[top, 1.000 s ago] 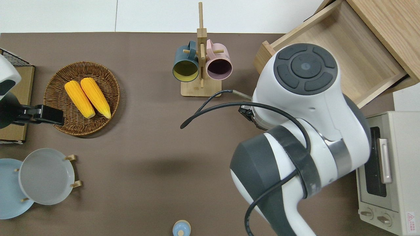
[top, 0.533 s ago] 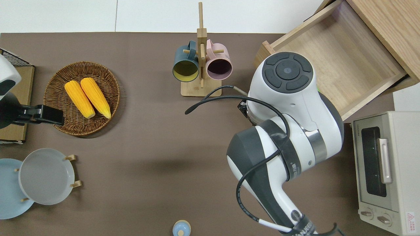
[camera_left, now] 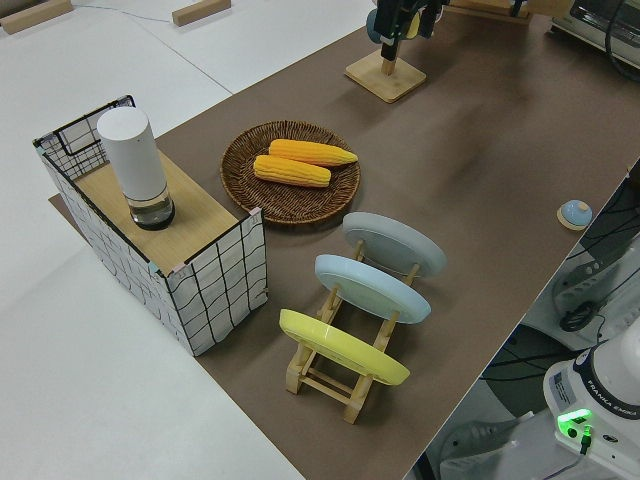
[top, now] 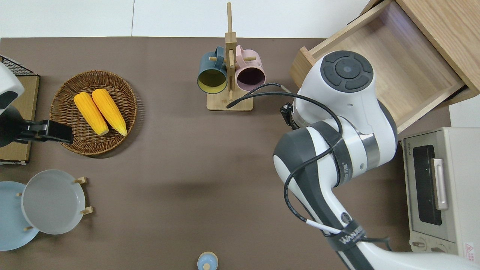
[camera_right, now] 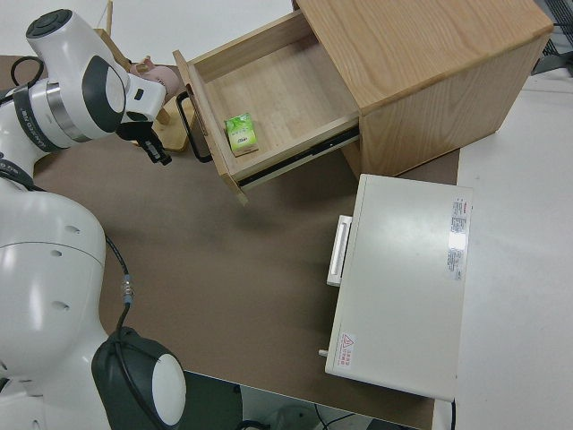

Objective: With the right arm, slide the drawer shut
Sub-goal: 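Push the drawer front away from the robot with the right arm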

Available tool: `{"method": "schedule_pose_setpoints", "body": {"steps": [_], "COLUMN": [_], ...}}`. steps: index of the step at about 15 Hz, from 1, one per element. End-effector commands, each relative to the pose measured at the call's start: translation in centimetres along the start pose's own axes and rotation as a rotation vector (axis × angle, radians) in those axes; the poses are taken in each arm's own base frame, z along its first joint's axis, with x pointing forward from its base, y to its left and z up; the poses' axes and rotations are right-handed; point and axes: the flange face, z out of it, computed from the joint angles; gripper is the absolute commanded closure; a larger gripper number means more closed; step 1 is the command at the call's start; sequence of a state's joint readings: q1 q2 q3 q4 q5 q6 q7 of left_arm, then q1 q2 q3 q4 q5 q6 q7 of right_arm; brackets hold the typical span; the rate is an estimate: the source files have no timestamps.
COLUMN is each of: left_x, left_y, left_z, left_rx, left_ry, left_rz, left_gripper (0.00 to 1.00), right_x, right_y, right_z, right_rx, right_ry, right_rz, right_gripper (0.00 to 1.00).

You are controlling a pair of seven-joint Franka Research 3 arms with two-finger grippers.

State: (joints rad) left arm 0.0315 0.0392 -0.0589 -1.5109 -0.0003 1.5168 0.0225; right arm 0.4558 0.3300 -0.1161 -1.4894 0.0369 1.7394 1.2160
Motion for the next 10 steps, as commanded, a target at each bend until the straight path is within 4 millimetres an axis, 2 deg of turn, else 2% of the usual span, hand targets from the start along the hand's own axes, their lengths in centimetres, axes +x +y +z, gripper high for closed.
{"method": "schedule_pose_setpoints", "body": {"steps": [1, 5, 7, 10], "left_x": [0.1, 0.1, 0.1, 0.1], "left_y": [-0.1, -0.1, -0.1, -0.1], "left_z": [-0.3, -0.3, -0.4, -0.4], "left_rx": [0.016, 0.016, 0.016, 0.016], "left_ry": [-0.007, -0.007, -0.005, -0.005], "left_rz": [0.010, 0.010, 0.010, 0.010], "left_gripper": [0.01, 0.01, 0.01, 0.01], "right_x": [1.6, 3.4, 3.7, 5.5], "right_y": [0.0, 0.3, 0.3, 0.3], "right_z": [0.9, 1.3, 1.3, 0.7], "right_rx": [0.018, 0.019, 0.018, 0.045], "right_ry": [-0.022, -0.013, -0.012, 0.001], "right_rz": [0.062, 0.086, 0.087, 0.096], "right_gripper": [1.000, 1.000, 1.000, 1.000]}}
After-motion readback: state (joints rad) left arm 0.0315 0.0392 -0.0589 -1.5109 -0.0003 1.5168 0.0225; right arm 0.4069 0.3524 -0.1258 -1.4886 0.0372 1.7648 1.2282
